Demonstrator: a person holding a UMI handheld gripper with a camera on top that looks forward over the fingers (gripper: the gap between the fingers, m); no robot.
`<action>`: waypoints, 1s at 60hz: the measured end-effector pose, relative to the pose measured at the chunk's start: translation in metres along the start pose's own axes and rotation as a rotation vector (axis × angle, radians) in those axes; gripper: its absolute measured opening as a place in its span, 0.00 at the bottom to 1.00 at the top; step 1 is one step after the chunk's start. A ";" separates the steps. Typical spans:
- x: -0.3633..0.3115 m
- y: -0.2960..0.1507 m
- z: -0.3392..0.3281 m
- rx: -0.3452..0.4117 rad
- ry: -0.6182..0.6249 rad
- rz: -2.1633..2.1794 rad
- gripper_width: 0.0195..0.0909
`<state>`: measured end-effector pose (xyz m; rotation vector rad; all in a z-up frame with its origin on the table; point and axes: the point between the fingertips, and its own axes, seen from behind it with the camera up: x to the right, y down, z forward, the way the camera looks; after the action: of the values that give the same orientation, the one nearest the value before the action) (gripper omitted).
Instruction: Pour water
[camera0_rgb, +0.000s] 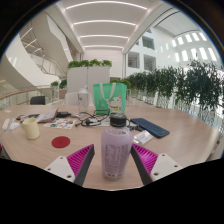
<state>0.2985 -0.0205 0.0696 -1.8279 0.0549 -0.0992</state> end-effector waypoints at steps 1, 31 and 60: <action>-0.001 0.000 0.007 0.003 -0.005 -0.005 0.86; -0.003 0.001 0.062 -0.046 0.006 0.057 0.35; -0.171 -0.226 0.078 0.117 0.065 -0.656 0.32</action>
<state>0.1331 0.1279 0.2617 -1.6616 -0.4983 -0.6088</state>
